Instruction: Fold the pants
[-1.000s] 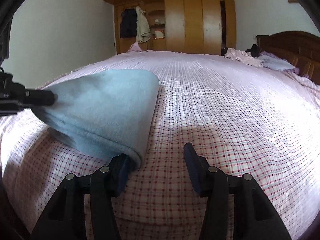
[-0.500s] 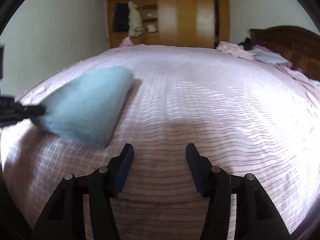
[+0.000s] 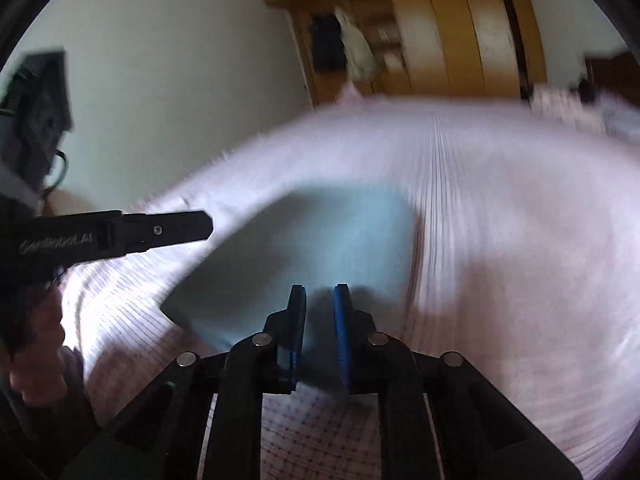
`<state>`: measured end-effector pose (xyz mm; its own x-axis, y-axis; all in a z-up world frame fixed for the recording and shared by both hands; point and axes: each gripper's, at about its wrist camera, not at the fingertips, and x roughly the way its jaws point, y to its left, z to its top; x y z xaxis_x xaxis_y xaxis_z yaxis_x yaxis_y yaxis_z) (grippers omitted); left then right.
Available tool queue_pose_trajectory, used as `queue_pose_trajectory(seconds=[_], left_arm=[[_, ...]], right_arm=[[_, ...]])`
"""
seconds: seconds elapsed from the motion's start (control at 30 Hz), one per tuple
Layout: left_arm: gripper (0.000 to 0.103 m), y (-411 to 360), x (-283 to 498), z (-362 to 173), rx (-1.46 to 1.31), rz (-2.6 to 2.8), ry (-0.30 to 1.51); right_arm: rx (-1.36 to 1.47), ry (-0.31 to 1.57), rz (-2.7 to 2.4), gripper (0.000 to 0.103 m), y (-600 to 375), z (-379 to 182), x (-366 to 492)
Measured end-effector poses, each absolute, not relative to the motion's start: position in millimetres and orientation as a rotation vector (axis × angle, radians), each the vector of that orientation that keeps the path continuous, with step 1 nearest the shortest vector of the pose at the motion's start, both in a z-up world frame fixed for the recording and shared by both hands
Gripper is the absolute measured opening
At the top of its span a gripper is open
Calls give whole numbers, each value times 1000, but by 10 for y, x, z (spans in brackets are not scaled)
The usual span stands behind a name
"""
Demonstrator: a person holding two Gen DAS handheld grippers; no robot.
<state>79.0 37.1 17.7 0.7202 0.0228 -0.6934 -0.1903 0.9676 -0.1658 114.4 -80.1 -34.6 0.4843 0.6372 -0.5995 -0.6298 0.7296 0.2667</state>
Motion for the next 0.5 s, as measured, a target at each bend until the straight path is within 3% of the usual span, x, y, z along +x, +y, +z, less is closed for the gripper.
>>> queue_pose_trajectory(seconds=[0.1, 0.33, 0.5], left_arm=[[5, 366, 876, -59, -245, 139, 837], [5, 338, 1076, 381, -218, 151, 745], [5, 532, 1386, -147, -269, 160, 862]], right_arm=[[59, 734, 796, 3, -868, -277, 1196], [157, 702, 791, 3, -935, -6, 1701], [151, 798, 772, 2, -853, -397, 1940]])
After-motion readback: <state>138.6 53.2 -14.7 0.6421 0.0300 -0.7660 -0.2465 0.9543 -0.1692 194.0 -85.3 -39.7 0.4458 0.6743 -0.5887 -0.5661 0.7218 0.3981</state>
